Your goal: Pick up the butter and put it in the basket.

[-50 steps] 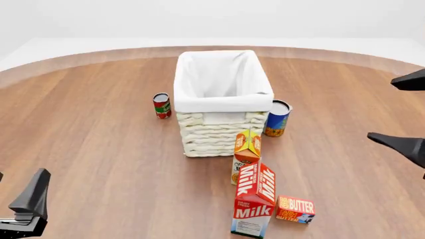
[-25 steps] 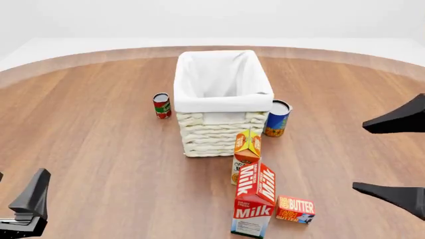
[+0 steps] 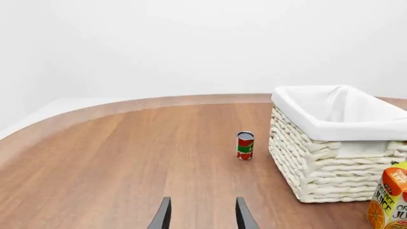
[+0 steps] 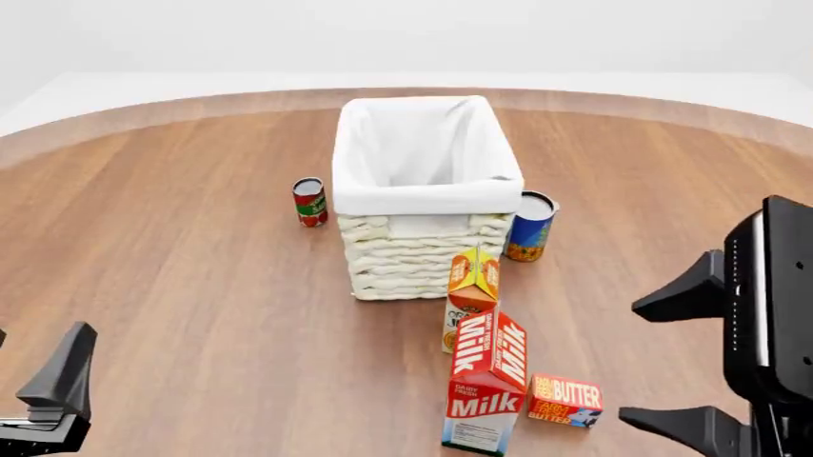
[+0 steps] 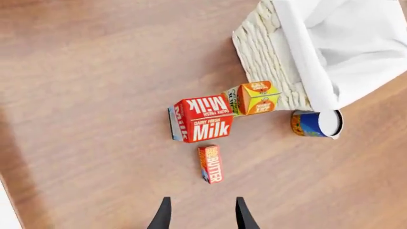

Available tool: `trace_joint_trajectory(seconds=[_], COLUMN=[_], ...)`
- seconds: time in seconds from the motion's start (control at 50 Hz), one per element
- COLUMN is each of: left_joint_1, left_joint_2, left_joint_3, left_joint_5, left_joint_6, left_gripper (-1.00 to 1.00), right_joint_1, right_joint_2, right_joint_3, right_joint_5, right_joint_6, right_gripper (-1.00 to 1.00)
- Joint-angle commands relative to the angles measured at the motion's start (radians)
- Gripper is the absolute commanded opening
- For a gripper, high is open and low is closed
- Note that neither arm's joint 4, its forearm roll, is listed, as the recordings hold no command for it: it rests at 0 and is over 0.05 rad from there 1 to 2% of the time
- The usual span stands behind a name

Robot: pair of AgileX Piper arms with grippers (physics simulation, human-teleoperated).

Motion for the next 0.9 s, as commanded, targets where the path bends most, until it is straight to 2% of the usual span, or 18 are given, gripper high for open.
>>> trace_joint_trajectory(seconds=[0.02,0.24,0.42,0.48,0.52,0.54,0.56,0.58,0.64,0.7,0.78,0.9], left_joint_1=[0.000,0.000,0.000,0.000,0.000,0.000,0.000,0.000,0.000,0.000,0.000,0.000], left_joint_2=[0.000,0.000,0.000,0.000,0.000,0.000,0.000,0.000,0.000,0.000,0.000,0.000], left_joint_3=[0.000,0.000,0.000,0.000,0.000,0.000,0.000,0.000,0.000,0.000,0.000,0.000], left_joint_5=[0.000,0.000,0.000,0.000,0.000,0.000,0.000,0.000,0.000,0.000,0.000,0.000], left_joint_6=[0.000,0.000,0.000,0.000,0.000,0.000,0.000,0.000,0.000,0.000,0.000,0.000], left_gripper=[1.00,1.00,1.00,1.00,1.00,1.00,1.00,1.00,1.00,1.00,1.00,1.00], right_joint_1=[0.011,-0.026,-0.020,-0.031,-0.032,-0.026,-0.190,-0.213,-0.208,-0.235,-0.260,-0.276], right_joint_2=[0.031,0.048,0.053,0.050,0.033,0.031,0.064,0.067,0.059,0.053,0.059,0.064], right_joint_3=[0.057,0.126,0.157,0.184,0.206,0.206,0.274,0.288,0.297,0.320,0.324,0.334], right_joint_5=[-0.046,-0.096,-0.126,-0.150,-0.157,-0.158,-0.245,-0.257,-0.253,-0.273,-0.282,-0.291], right_joint_6=[0.011,-0.019,-0.018,-0.037,-0.068,-0.064,-0.204,-0.230,-0.231,-0.275,-0.296,-0.305], right_gripper=[1.00,1.00,1.00,1.00,1.00,1.00,1.00,1.00,1.00,1.00,1.00,1.00])
